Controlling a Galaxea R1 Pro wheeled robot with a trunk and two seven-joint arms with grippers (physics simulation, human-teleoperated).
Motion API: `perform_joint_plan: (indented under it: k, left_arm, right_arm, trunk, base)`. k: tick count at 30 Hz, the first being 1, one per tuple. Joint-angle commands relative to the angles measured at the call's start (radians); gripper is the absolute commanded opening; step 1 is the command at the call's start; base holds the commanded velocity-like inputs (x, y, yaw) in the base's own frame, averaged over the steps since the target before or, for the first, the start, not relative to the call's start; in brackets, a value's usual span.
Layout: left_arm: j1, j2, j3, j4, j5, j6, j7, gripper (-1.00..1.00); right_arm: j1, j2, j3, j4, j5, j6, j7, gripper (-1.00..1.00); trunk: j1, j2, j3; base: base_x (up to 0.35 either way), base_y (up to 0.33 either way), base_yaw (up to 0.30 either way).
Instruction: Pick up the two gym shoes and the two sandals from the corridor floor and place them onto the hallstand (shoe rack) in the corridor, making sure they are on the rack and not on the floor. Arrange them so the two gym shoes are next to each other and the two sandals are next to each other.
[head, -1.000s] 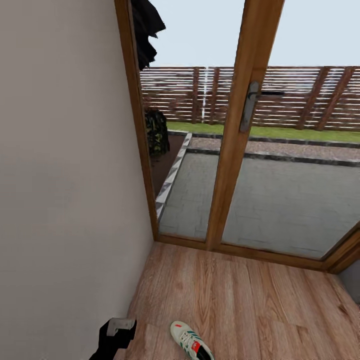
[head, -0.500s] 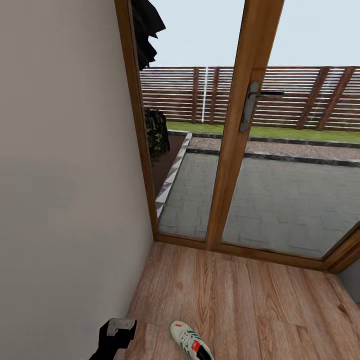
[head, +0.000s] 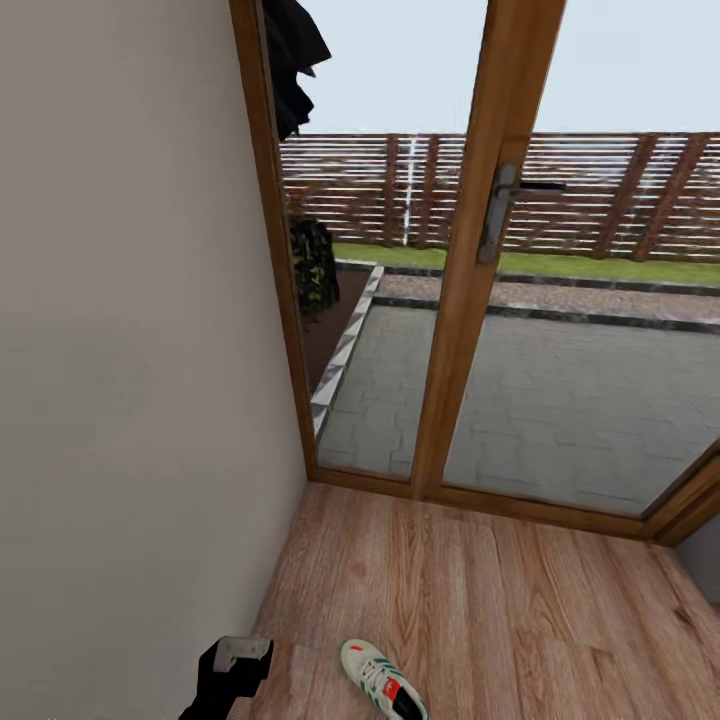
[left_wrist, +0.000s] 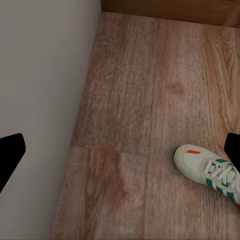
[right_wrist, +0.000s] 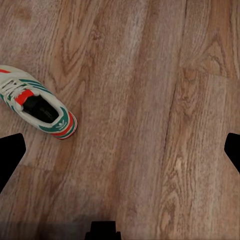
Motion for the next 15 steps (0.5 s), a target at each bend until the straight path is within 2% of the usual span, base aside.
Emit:
perform_joint_plan:
  k: [1,7,15]
  left_arm:
    - [-0.001,0.000,0.000,0.001,-0.002,-0.003,-0.001,1.00]
    - [-0.001,0.000,0.000,0.001,-0.002,-0.003,-0.001,1.00]
    - [-0.001,0.000,0.000,0.001,-0.002,-0.003,-0.001,1.00]
  right_arm:
    - [0.000,0.000,-0.001,0.000,0.001,-0.003,0.000,1.00]
    - [0.000,0.000,-0.001,0.000,0.000,-0.003,-0.001,1.00]
    - [0.000,0.000,-0.001,-0.002,0.000,-0.003,-0.001,1.00]
  trunk:
    - [0.000,0.000,-0.001]
    - [0.000,0.000,-0.001]
    - [0.000,0.000,-0.001]
  base:
    - [-0.018,0.000,0.000]
    - [-0.024,-0.001,0.000]
    - [-0.085,-0.031,0.000]
